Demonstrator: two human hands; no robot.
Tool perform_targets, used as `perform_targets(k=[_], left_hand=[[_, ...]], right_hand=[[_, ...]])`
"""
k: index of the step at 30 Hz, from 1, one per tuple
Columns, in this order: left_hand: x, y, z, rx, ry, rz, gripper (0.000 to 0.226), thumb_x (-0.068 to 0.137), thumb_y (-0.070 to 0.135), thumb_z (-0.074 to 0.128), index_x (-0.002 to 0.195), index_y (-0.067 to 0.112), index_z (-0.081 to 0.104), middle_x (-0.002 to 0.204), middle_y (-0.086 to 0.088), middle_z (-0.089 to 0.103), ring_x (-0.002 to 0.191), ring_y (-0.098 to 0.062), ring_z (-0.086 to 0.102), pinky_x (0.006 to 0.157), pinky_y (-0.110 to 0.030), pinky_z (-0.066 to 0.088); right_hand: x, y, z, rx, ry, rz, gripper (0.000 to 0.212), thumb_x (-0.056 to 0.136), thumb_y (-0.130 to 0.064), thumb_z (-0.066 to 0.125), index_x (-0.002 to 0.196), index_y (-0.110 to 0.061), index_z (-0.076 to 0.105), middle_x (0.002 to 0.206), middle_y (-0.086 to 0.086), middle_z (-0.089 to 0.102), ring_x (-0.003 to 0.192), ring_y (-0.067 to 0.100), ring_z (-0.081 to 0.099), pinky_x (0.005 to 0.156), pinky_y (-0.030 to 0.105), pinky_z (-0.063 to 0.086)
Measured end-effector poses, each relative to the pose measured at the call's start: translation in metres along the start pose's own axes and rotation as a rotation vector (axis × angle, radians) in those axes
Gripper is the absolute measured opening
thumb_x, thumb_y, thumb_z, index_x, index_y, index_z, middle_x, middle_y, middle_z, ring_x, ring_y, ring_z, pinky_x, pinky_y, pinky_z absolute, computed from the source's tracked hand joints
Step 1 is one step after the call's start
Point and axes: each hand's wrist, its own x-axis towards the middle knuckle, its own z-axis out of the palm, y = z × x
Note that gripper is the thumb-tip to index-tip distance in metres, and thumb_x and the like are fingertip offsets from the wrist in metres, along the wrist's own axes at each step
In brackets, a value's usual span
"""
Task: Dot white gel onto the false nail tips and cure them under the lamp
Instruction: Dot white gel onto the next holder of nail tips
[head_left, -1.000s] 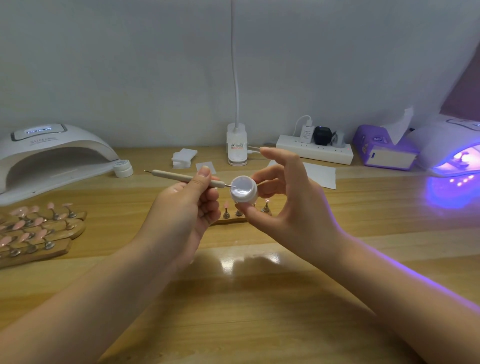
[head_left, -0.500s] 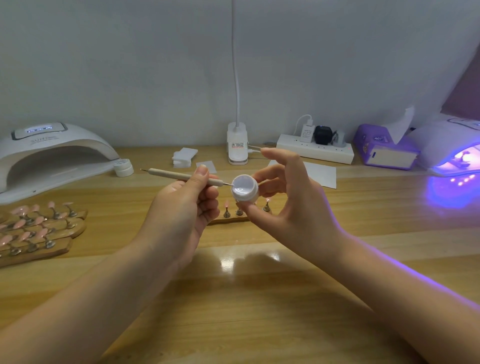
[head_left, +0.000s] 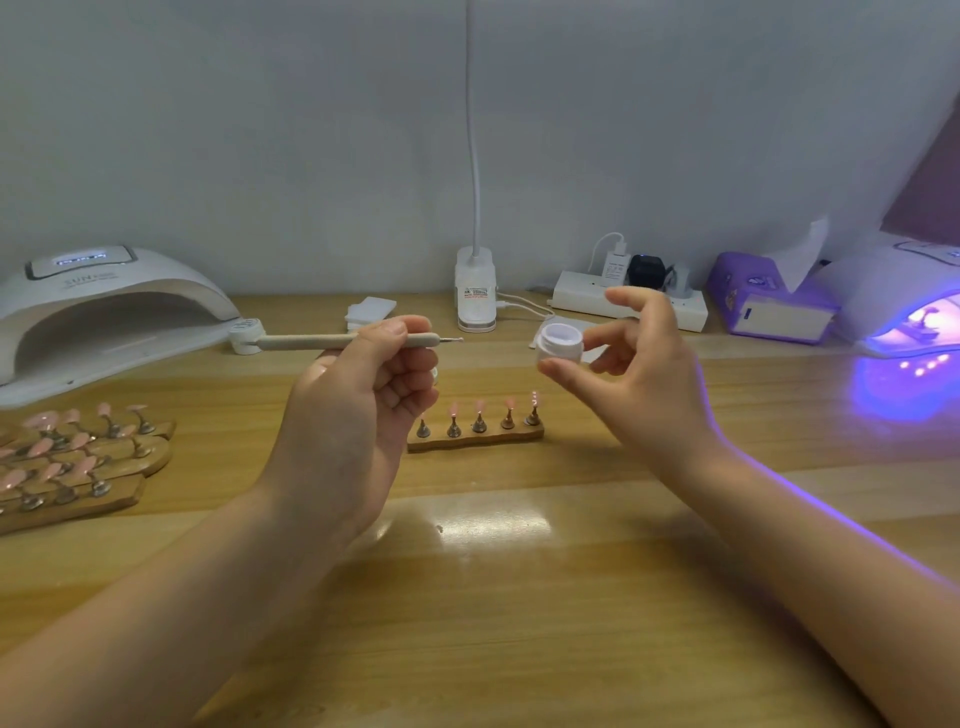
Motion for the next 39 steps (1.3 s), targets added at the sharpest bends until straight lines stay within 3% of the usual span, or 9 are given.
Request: perform_targets(k=[7,16,20,23,26,29,31,34,39], left_hand=[[0.001,-0.002,-0.002,-0.021,-0.013,0.021,0.032,0.092,0.008,0.047,0.078,0.015,0.074,0.071,-0.002,0.066,0.066,-0.011,0.062,0.060,-0.021,0.053],[0.003,-0.007,-0.006,0.000,-0.002,0.031,0.038,0.092,0.008,0.049,0.068,0.018,0.077,0.070,-0.002,0.067,0.066,-0.011,0.063,0.060,-0.022,0.054],[0.005,-0.011,-0.010,0.021,0.001,0.025,0.037,0.093,0.008,0.049,0.070,0.018,0.077,0.072,-0.003,0.068,0.068,-0.011,0.065,0.061,-0.022,0.054],[0.008,-0.011,-0.014,0.080,0.034,0.045,0.035,0.093,0.008,0.050,0.072,0.017,0.075,0.072,-0.003,0.068,0.069,-0.011,0.065,0.062,-0.022,0.054],[0.012,-0.011,-0.019,0.163,0.140,0.046,0.026,0.092,0.010,0.052,0.077,0.016,0.071,0.072,-0.001,0.070,0.069,-0.009,0.064,0.065,-0.024,0.053],[0.012,-0.016,-0.020,0.284,0.246,0.021,0.021,0.091,0.019,0.055,0.078,0.020,0.071,0.077,0.005,0.072,0.078,-0.010,0.063,0.076,-0.032,0.047],[0.010,-0.017,-0.019,0.331,0.279,0.007,0.021,0.091,0.024,0.055,0.078,0.023,0.071,0.079,0.008,0.073,0.085,-0.011,0.063,0.080,-0.037,0.042],[0.007,-0.017,-0.016,0.338,0.283,-0.021,0.018,0.091,0.025,0.055,0.083,0.022,0.070,0.080,0.010,0.074,0.092,-0.013,0.064,0.086,-0.042,0.043],[-0.003,-0.023,-0.010,0.304,0.211,-0.011,0.019,0.092,0.017,0.055,0.080,0.022,0.070,0.080,0.007,0.073,0.093,-0.011,0.066,0.089,-0.041,0.046]], right_hand=[[0.003,0.039,-0.003,-0.156,-0.059,0.198,0.081,0.072,-0.044,0.080,0.135,-0.020,0.036,0.092,-0.015,0.059,0.086,0.010,0.058,0.080,0.035,0.051],[-0.001,0.054,0.003,-0.195,-0.136,0.284,0.077,0.075,-0.042,0.078,0.135,-0.024,0.033,0.088,-0.020,0.059,0.087,0.006,0.059,0.077,0.030,0.049],[-0.002,0.052,0.002,-0.211,-0.191,0.317,0.076,0.078,-0.037,0.074,0.138,-0.022,0.030,0.111,-0.009,0.065,0.107,0.017,0.059,0.089,0.037,0.049],[-0.004,0.045,0.002,-0.239,-0.133,0.275,0.075,0.080,-0.033,0.073,0.140,-0.019,0.031,0.133,0.001,0.055,0.118,0.020,0.052,0.094,0.034,0.044],[-0.005,0.028,0.002,-0.227,0.030,0.044,0.050,0.082,-0.023,0.072,0.125,-0.011,0.049,0.112,0.003,0.059,0.095,0.015,0.053,0.079,0.030,0.046],[-0.012,0.007,0.002,-0.229,-0.002,-0.207,0.008,0.084,-0.016,0.068,0.084,-0.009,0.064,0.069,0.001,0.057,0.061,0.015,0.049,0.055,0.035,0.046],[-0.021,-0.001,0.009,-0.299,-0.092,-0.248,0.021,0.085,-0.023,0.067,0.066,-0.012,0.066,0.055,-0.002,0.056,0.052,0.016,0.049,0.048,0.034,0.046],[-0.030,-0.009,0.020,-0.398,-0.260,-0.146,0.027,0.088,-0.041,0.062,0.072,-0.020,0.071,0.060,-0.005,0.063,0.057,0.012,0.053,0.054,0.026,0.044],[-0.030,-0.007,0.025,-0.451,-0.306,-0.064,0.028,0.092,-0.046,0.054,0.098,-0.029,0.075,0.076,-0.007,0.069,0.068,0.010,0.057,0.058,0.026,0.047]])
